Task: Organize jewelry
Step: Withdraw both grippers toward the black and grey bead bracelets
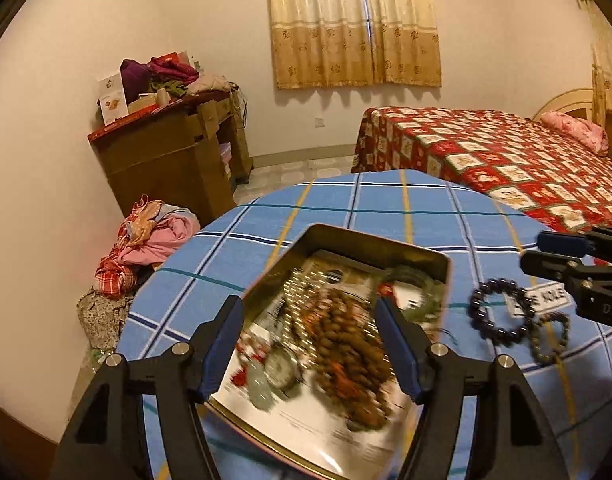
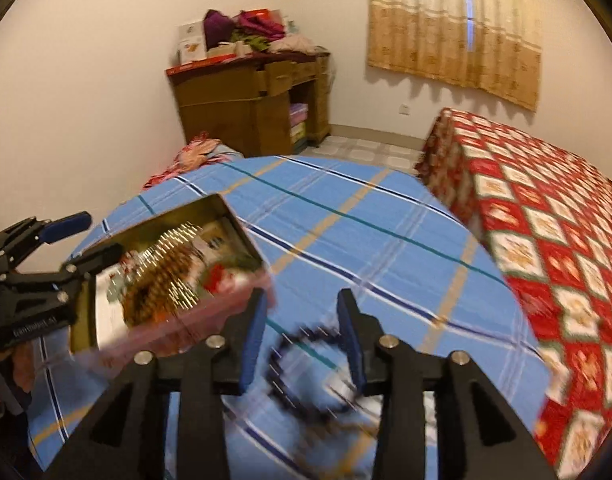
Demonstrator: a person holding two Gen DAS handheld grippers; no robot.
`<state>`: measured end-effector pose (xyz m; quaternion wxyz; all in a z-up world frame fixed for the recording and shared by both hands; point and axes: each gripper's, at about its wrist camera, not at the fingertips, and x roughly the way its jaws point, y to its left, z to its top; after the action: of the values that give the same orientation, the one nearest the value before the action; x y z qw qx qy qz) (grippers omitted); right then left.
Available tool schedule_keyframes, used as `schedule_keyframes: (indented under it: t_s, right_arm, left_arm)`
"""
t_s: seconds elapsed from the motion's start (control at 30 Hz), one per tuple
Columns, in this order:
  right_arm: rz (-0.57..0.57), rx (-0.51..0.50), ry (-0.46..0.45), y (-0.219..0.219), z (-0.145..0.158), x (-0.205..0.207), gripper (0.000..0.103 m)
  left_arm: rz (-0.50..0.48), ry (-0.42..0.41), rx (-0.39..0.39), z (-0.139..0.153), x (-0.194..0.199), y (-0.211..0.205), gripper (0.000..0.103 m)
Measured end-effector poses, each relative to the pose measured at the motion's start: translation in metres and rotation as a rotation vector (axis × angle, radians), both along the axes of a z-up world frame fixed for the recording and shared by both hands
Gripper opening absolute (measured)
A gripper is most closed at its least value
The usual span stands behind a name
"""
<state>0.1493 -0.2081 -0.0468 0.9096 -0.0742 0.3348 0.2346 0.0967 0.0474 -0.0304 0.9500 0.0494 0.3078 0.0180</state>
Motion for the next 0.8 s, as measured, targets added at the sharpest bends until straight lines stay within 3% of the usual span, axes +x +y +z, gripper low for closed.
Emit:
schedule_keyframes:
  t_s: [0.27, 0.7, 0.73, 0.8]
  right_arm:
    - [-0.1, -0.034, 0.033, -0.048, -0.027, -0.032, 0.049]
    - [-0.104, -0.084, 0.086, -0.05, -0.054, -0.019, 0.048]
    - [-0.099, -0.089, 0.086, -0.048, -0.056, -0.02, 0.045]
    - [-0.075, -0.117, 0.088, -0.042, -0.06, -0.024, 0.024]
  left_arm:
    - [-0.055, -0.002, -0.021, -0.007, -0.019, -0.037, 0.068]
    - [-0.14, 0.037, 0.018, -0.02, -0.017, -0.088, 0.068]
    - [-0.144, 0.039, 0.016, -0.021, -0.016, -0.09, 0.068]
    - [-0.154, 0.048, 0.016, -0.023, -0.014, -0.094, 0.068]
